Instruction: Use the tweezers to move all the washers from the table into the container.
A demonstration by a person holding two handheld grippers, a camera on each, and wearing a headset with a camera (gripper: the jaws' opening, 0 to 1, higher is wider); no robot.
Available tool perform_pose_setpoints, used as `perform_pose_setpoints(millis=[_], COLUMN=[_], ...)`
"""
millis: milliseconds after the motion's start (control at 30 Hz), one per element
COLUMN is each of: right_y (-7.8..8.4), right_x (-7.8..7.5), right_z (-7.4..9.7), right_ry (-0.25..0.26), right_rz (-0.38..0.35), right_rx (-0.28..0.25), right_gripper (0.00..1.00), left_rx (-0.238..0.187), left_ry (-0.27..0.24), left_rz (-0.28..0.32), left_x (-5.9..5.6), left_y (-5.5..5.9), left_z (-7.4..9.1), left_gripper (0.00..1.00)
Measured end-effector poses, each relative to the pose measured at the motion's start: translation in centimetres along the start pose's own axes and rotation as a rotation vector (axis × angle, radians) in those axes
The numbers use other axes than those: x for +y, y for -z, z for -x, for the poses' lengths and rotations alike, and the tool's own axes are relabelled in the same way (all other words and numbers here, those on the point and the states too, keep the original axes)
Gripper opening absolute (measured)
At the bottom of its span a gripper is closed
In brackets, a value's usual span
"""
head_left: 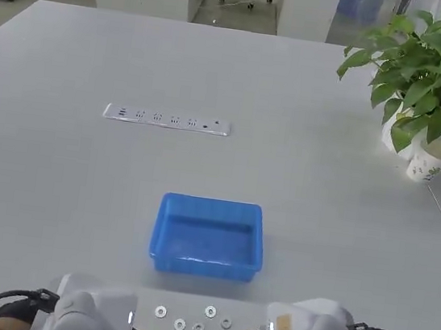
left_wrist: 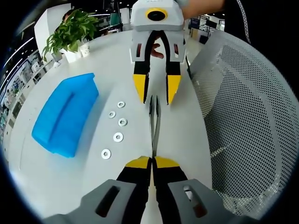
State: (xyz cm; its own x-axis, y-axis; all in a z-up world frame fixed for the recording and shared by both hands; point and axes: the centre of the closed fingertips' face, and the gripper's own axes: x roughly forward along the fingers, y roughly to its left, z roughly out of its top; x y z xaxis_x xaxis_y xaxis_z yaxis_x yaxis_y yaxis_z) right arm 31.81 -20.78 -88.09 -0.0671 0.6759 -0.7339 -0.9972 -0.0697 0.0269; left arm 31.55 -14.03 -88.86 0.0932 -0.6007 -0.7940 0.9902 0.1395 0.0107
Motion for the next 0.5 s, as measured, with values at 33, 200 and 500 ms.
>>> perform_pose_setpoints(millis=[33,200,500], right_y=[0.0,-0.2,-0.2], right_x=[0.0,0.0,0.0], right_z=[-0.1,-0.5,-0.9], right_ry=[-0.003,-0.004,-0.011], right_rz=[0.002,0.012,0.026], right_rx=[0.003,0.009,0.020], right_gripper=[0.25,0.23,0.22], left_rx=[0.001,-0.001,-0.015], left_ry=[0.001,0.010,0.010], left_rz=[0.003,0.004,0.013], left_x=[0.0,-0.3,-0.3], left_y=[0.0,-0.1,-1.1], left_z=[0.0,0.0,0.8], left_gripper=[0.05,0.05,0.05])
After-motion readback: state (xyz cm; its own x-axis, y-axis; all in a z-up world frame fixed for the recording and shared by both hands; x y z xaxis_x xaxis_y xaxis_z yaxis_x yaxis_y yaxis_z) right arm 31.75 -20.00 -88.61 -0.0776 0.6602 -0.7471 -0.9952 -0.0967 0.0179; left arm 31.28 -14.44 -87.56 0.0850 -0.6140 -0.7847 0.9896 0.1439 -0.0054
